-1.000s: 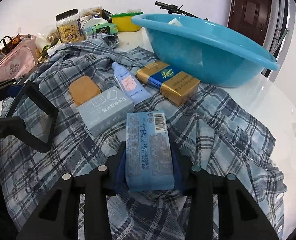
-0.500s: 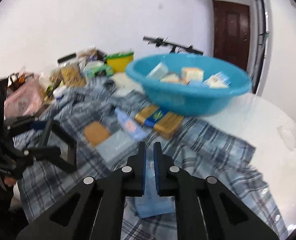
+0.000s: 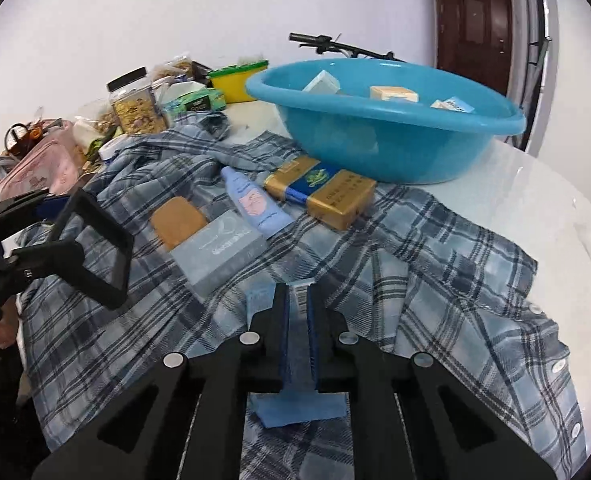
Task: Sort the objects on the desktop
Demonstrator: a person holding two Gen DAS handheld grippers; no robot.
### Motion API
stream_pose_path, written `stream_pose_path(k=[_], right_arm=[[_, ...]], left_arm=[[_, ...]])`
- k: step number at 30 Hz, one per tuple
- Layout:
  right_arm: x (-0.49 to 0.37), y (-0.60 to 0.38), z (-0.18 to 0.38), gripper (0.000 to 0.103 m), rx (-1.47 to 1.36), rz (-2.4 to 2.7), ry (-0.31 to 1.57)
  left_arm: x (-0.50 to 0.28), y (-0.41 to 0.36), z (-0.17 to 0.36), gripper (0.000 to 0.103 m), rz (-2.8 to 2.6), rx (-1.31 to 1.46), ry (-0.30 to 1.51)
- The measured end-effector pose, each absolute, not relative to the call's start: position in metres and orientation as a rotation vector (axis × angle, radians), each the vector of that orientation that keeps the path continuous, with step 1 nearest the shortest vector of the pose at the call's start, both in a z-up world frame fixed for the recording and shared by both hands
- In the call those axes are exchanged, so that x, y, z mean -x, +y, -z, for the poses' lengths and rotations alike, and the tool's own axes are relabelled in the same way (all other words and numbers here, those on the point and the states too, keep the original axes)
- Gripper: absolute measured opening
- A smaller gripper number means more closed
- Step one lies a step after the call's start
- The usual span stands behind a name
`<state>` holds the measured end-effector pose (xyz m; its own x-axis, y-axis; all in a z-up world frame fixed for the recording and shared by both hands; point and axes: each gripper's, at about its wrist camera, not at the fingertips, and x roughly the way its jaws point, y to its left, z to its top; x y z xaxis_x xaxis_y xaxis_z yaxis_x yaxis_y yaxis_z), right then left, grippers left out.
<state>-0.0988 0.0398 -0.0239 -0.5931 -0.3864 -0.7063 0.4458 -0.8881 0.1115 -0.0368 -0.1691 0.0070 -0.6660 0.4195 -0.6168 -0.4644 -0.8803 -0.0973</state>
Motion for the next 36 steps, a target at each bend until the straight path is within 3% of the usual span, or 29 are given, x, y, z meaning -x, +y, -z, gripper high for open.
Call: stream_pose_path(k=[2,4,5,7,9,11,12,14,25,36], right_arm=[[0.095,0.038,0.022,0.027,-1.058,2.421,0.116],[0.089,0.033,0.024,0.089,-1.060,2.410,0.183],[0.086,0.028,0.025,0.095,-1.063,2.435,0.251],[0.083,0.024,0.028,0.095,-1.066,2.462,0.349],[0.086,0.027,0.032,0.093,-1.090,2.449,0.314],[0.090,0.031,0.035,0.072,-1.103,2.444,0.282],[0.091,0.034,0.035,0.057,-1.105,2.439,0.254],[0.093,0.038,0.037,0.044,-1.113,2.422,0.215],[0.096,0.036,0.041,0.039,-1.154,2.414,0.204],[0.091,0.041,-0.026,0.039,-0.962,2.511,0.145]], left_arm=[[0.037,-0.170,-0.007,0.073,-2.492,0.899,0.094],[0.038,-0.171,-0.007,0.073,-2.493,0.899,0.088],[0.039,-0.172,-0.006,0.073,-2.494,0.900,0.085],[0.041,-0.173,-0.005,0.073,-2.493,0.905,0.076],[0.042,-0.172,-0.003,0.073,-2.491,0.911,0.072],[0.042,-0.173,-0.003,0.073,-2.489,0.913,0.073],[0.041,-0.173,-0.003,0.073,-2.488,0.913,0.076],[0.041,-0.171,-0.003,0.073,-2.488,0.915,0.085],[0.042,-0.166,-0.006,0.073,-2.494,0.913,0.092],[0.059,-0.171,-0.053,0.073,-2.552,0.791,0.098]])
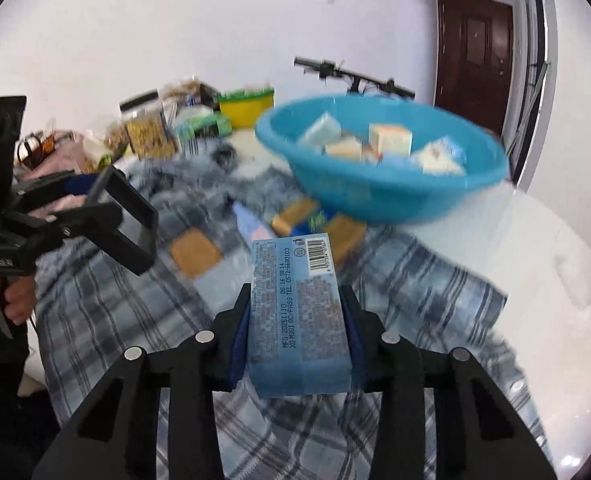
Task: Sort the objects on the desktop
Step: 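Carry the light-blue box over the turquoise basin and release it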
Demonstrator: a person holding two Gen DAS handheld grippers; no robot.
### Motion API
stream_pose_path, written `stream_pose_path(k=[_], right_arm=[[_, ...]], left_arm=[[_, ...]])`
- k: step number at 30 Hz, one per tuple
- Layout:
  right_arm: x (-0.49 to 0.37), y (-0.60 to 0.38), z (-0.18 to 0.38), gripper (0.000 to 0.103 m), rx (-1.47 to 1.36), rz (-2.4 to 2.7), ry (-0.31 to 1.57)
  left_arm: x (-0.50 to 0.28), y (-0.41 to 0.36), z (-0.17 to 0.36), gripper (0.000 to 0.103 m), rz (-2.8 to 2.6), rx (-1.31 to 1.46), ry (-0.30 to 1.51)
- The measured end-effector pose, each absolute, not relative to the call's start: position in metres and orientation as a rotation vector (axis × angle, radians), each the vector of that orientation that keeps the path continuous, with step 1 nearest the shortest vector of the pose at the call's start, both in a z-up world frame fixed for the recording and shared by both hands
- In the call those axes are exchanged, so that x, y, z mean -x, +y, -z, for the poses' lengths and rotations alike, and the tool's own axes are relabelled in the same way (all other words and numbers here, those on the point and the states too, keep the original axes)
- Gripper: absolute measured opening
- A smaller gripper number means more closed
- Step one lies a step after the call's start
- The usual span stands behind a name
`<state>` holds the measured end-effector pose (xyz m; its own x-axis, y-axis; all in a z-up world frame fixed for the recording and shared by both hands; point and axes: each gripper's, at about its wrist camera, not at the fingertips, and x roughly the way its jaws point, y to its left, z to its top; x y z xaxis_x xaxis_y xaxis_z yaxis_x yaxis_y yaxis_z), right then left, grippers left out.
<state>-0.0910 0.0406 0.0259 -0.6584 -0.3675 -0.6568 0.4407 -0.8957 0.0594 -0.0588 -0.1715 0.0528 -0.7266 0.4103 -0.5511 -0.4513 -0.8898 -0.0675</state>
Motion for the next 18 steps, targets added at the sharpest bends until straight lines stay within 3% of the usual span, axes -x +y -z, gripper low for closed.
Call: stream_pose_path(k=[18], right_arm=[[0.187,0.042,-0.104,0.039,-0.789,2.711,-0.029]], left_arm=[[0.156,-0.141,-0.131,0.073,-2.606,0.657,0.112]])
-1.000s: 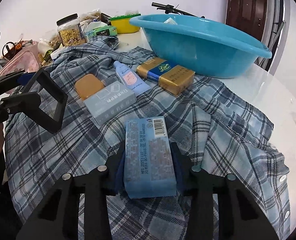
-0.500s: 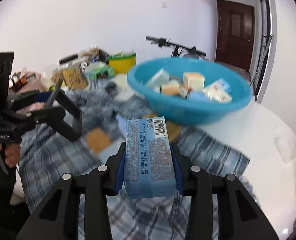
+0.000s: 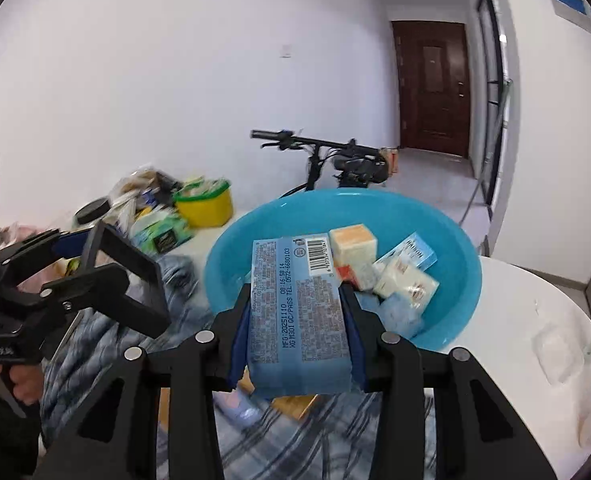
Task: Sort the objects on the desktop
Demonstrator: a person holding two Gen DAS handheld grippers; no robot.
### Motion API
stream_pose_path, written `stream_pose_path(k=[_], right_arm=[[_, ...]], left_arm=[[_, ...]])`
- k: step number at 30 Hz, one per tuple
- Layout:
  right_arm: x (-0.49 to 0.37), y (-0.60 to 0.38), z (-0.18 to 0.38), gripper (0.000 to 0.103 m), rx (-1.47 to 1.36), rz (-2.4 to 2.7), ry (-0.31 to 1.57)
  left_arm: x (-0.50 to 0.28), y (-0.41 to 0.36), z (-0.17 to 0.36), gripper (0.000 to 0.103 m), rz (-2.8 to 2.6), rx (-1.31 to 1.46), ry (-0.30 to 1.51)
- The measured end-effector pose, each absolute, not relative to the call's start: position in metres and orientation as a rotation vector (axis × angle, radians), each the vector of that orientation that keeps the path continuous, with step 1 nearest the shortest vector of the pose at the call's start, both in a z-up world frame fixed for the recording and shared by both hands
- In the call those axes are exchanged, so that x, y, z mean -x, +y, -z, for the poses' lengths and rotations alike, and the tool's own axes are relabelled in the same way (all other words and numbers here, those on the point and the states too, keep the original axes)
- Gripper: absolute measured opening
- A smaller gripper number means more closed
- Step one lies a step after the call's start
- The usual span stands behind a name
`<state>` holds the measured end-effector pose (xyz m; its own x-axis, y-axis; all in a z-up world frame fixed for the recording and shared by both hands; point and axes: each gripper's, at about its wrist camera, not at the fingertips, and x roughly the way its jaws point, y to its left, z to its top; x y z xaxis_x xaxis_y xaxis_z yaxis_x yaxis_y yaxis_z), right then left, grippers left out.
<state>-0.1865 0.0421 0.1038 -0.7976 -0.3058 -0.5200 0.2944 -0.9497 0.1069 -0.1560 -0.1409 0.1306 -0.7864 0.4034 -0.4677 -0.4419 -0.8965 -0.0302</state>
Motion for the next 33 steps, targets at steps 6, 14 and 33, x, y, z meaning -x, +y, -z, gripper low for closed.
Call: stream_pose_path(k=[6,14,33], right_arm=[[0.218,0.053,-0.094,0.039,-0.707,2.832,-0.081],[0.238,0.069,-0.059,0.039,-0.743,2.831,-0.190],[0.213,0.058,-0.061,0.103,-0.568,2.914,-0.159]], left_arm=[[0.204,-0.127,-0.137,0.073,-2.674,0.593,0.117],[0.260,-0.114,-0.094,0.073,-2.682,0.709,0.114],[0.260,-0.116,-0.071,0.073,-2.670,0.733,0.080]])
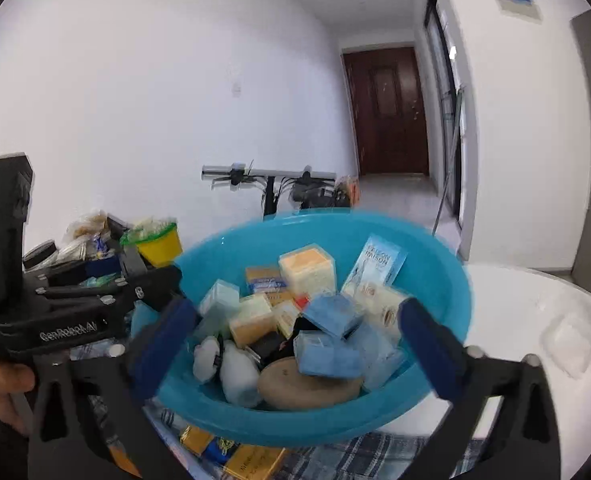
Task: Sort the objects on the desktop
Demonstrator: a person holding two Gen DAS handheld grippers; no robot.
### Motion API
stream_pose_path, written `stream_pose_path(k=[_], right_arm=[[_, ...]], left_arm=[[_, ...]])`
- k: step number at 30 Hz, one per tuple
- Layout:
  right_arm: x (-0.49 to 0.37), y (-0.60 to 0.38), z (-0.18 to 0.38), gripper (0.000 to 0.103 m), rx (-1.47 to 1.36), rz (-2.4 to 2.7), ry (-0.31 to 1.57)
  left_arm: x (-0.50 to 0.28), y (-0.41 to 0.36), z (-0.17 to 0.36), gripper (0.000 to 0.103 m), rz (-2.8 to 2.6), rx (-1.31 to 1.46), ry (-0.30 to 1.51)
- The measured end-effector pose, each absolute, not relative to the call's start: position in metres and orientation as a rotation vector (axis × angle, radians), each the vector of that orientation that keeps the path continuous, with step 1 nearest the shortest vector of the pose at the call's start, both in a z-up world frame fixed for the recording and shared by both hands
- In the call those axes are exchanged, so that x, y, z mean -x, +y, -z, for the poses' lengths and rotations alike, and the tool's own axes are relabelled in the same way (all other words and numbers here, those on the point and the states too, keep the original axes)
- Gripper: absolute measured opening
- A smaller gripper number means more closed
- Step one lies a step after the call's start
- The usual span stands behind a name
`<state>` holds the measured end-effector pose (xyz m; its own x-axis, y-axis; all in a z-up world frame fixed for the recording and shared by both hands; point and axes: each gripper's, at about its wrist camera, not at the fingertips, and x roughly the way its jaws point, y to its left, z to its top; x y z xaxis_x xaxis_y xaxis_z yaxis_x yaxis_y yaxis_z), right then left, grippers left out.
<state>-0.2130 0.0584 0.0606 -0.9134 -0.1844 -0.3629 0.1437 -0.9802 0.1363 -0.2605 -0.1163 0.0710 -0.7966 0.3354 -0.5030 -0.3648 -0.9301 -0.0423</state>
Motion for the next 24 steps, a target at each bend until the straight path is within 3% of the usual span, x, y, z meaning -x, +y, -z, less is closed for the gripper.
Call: stream_pose_path(k=[24], right_arm=[[0.200,0.070,-0.059,0.103,-0.553,2.980,-0.192]], left_arm=[[0.258,-0.108,-0.068,0.073,-2.671,0.735,0.116]])
